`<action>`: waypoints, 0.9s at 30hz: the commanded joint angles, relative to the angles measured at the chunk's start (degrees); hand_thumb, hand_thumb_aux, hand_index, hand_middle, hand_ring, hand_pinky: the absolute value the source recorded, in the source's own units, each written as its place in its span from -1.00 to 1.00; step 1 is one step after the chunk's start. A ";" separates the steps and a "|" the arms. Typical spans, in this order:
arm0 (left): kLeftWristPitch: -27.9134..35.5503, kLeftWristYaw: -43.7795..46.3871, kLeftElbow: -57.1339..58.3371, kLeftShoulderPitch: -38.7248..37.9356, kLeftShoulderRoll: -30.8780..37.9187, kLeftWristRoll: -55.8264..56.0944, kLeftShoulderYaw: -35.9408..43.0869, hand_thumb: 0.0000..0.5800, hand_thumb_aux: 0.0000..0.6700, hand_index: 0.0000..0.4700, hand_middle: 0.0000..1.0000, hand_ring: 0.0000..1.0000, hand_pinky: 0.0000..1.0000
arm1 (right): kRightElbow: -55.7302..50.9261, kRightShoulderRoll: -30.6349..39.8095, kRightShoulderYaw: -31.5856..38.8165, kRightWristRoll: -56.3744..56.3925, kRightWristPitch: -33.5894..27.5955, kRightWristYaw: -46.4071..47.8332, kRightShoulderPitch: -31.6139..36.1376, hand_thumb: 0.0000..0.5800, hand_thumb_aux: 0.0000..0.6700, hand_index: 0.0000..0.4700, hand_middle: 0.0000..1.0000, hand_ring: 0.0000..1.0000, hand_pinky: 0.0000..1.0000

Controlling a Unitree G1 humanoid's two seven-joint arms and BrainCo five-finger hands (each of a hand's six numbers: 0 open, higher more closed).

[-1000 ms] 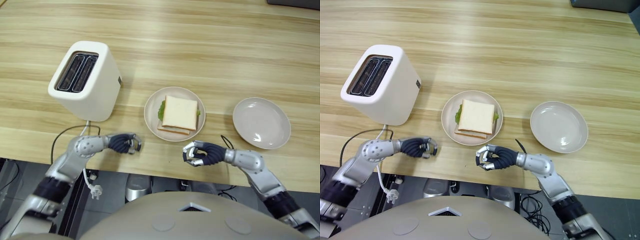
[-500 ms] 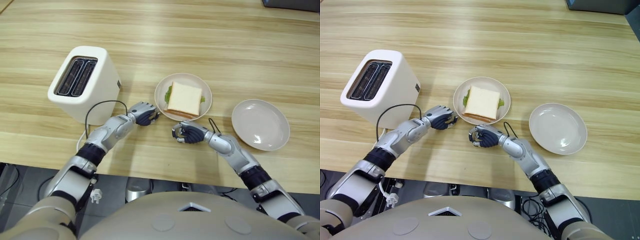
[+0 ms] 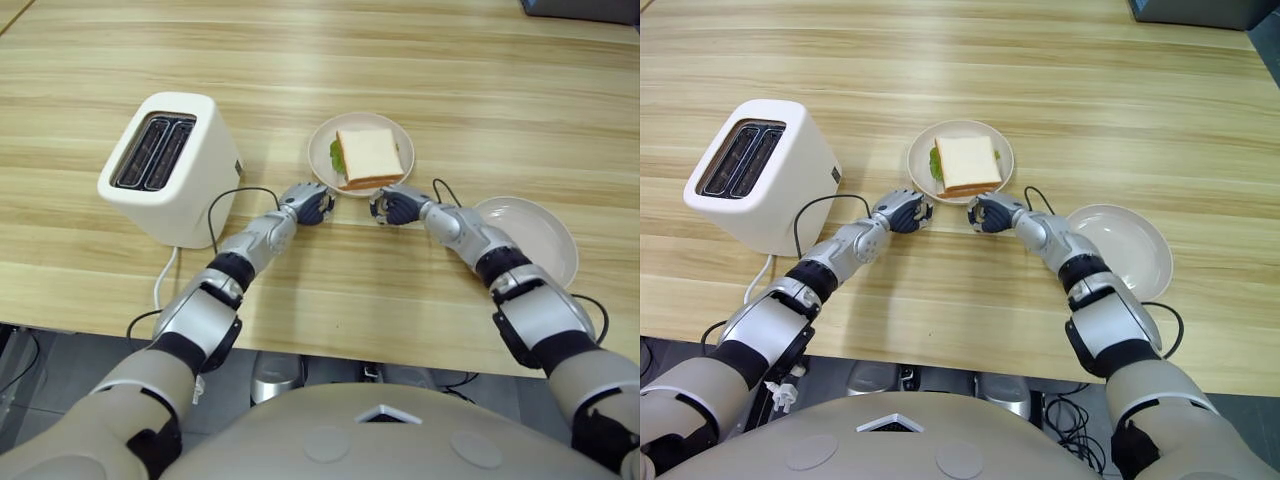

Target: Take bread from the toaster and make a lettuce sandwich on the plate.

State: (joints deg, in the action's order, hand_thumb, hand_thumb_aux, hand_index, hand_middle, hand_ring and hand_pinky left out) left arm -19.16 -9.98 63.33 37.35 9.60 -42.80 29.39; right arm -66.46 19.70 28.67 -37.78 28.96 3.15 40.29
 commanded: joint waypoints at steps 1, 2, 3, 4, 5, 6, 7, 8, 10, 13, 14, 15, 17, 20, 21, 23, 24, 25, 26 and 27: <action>0.98 -0.71 6.09 1.82 -0.71 1.65 -0.59 1.00 1.00 0.96 1.00 1.00 1.00 | -4.56 -0.85 1.36 -0.96 1.29 -1.63 -0.47 1.00 1.00 0.96 1.00 1.00 1.00; 1.01 -1.18 6.69 2.33 -0.76 2.03 -0.83 1.00 1.00 0.96 1.00 1.00 1.00 | -4.61 -0.92 1.06 -0.50 2.08 -1.72 -0.83 1.00 1.00 0.96 1.00 1.00 1.00; 0.78 -1.52 7.15 2.62 -0.74 2.46 -1.08 1.00 1.00 0.96 1.00 1.00 1.00 | -4.49 -0.86 0.87 -0.15 2.93 -1.82 -1.28 1.00 1.00 0.96 1.00 1.00 1.00; 0.34 -1.69 7.36 2.63 -0.60 2.95 -1.38 1.00 1.00 0.96 1.00 1.00 1.00 | -4.01 -0.56 0.63 0.23 4.08 -1.90 -1.91 1.00 1.00 0.96 1.00 1.00 1.00; -0.23 -2.03 7.33 2.50 -0.34 3.33 -1.55 1.00 1.00 0.96 1.00 1.00 1.00 | -3.36 -0.16 0.12 0.97 5.38 -1.64 -2.66 1.00 1.00 0.96 1.00 1.00 1.00; -1.05 -2.57 6.90 2.21 0.09 3.73 -1.68 1.00 1.00 0.96 1.00 1.00 1.00 | -2.25 0.51 -0.55 1.98 7.11 -1.22 -3.74 1.00 1.00 0.96 1.00 1.00 1.00; -2.23 -2.96 6.05 1.70 0.61 4.36 -2.00 1.00 1.00 0.96 1.00 1.00 1.00 | -0.54 1.44 -1.46 3.51 9.28 -0.13 -5.12 1.00 1.00 0.96 1.00 1.00 1.00; -3.65 -3.27 4.88 1.02 1.11 5.11 -2.44 1.00 1.00 0.96 1.00 1.00 1.00 | 1.43 2.36 -2.55 5.47 11.36 1.41 -6.66 0.74 0.28 0.25 -0.16 -0.16 -0.16; -7.59 -3.57 1.35 -0.92 2.10 7.00 -3.42 1.00 1.00 0.96 1.00 1.00 1.00 | 6.60 4.10 -5.09 10.25 14.70 4.99 -10.12 -1.00 -1.00 -1.00 -1.00 -1.00 -1.00; -13.83 -2.14 -9.06 -6.27 3.18 12.87 -7.08 -0.46 -0.71 -0.72 -1.00 -1.00 -1.00 | 18.51 5.52 -10.68 22.68 17.19 11.05 -16.53 -1.00 -1.00 -1.00 -1.00 -1.00 -1.00; -14.78 -1.47 -12.98 -8.19 3.44 14.89 -8.47 -1.00 -1.00 -1.00 -1.00 -1.00 -1.00 | 22.94 5.31 -12.84 27.24 17.37 11.92 -18.56 -1.00 -1.00 -1.00 -1.00 -1.00 -1.00; -15.21 -0.62 -17.55 -10.36 3.61 17.20 -10.01 -1.00 -1.00 -1.00 -1.00 -1.00 -1.00 | 28.21 4.61 -14.89 33.22 16.72 13.27 -20.88 -1.00 -1.00 -1.00 -1.00 -1.00 -1.00; -15.17 2.54 -26.39 -14.99 3.00 23.46 -13.05 -1.00 -1.00 -1.00 -1.00 -1.00 -1.00 | 38.95 2.28 -18.04 45.74 14.37 15.87 -25.41 -1.00 -1.00 -1.00 -1.00 -1.00 -1.00; -13.26 7.96 -37.66 -21.44 1.37 32.18 -15.26 -1.00 -1.00 -1.00 -1.00 -1.00 -1.00 | 48.41 -2.79 -21.54 56.58 11.61 16.50 -29.20 -1.00 -1.00 -1.00 -1.00 -1.00 -1.00; -12.53 9.62 -40.77 -23.45 0.80 34.77 -15.63 -1.00 -1.00 -1.00 -1.00 -1.00 -1.00 | 48.61 -4.63 -22.59 56.80 12.35 15.63 -29.29 -1.00 -1.00 -1.00 -1.00 -1.00 -1.00; -11.19 12.41 -46.14 -26.65 -0.21 38.90 -16.02 -1.00 -1.00 -1.00 -1.00 -1.00 -1.00 | 46.63 -7.80 -24.82 54.40 14.43 12.86 -28.49 -1.00 -1.00 -1.00 -1.00 -1.00 -1.00; -10.44 13.59 -48.50 -27.96 -0.76 40.81 -16.19 -1.00 -1.00 -1.00 -1.00 -1.00 -1.00 | 45.43 -9.27 -25.77 52.53 16.06 11.61 -28.02 -1.00 -1.00 -1.00 -1.00 -1.00 -1.00; -9.92 14.57 -50.28 -28.89 -1.27 42.41 -16.43 -1.00 -1.00 -1.00 -1.00 -1.00 -1.00 | 44.70 -10.44 -26.41 50.63 17.61 10.60 -27.76 -1.00 -1.00 -1.00 -1.00 -1.00 -1.00; -9.41 15.29 -51.69 -29.66 -1.78 43.92 -16.91 -1.00 -1.00 -1.00 -1.00 -1.00 -1.00 | 44.12 -11.57 -26.89 48.57 19.33 9.57 -27.42 -1.00 -1.00 -1.00 -1.00 -1.00 -1.00; -8.87 15.81 -52.72 -30.23 -2.19 45.03 -17.59 -1.00 -1.00 -1.00 -1.00 -1.00 -1.00 | 43.57 -12.56 -27.29 46.71 20.79 8.67 -27.03 -1.00 -1.00 -1.00 -1.00 -1.00 -1.00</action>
State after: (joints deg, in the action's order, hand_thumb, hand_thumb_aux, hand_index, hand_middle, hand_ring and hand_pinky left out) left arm -30.07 4.11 13.39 7.83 7.74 -1.01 13.28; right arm -21.35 8.39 2.50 12.83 46.69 13.78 12.49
